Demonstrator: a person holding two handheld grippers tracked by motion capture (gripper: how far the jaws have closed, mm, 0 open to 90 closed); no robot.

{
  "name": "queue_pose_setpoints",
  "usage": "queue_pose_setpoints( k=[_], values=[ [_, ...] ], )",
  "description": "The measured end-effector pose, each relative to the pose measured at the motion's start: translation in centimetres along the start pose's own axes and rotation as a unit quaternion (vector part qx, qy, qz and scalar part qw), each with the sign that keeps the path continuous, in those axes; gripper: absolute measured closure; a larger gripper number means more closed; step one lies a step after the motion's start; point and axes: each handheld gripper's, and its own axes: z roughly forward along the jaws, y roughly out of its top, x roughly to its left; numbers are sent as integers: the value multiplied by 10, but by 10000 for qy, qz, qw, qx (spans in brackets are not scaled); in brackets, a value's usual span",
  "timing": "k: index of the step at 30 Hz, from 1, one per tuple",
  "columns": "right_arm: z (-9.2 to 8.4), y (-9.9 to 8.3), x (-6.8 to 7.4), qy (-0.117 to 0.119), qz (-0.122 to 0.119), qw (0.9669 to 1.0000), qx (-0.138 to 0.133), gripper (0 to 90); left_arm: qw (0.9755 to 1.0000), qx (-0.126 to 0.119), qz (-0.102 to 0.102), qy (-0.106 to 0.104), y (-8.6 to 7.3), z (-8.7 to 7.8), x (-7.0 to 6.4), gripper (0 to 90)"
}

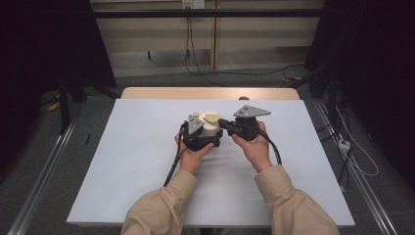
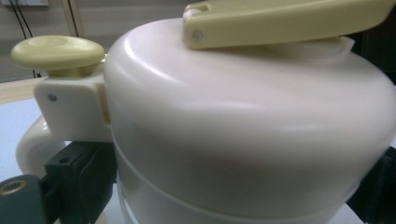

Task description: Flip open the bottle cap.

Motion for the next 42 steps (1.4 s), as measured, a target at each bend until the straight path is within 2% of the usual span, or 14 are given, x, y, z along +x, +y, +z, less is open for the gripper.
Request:
queue_pose_setpoints(
  k=[42],
  values=[
    [2,10,3,0,-24,9999,-113,900,10000,14,-9,27,0,0,-1,53]
  ],
)
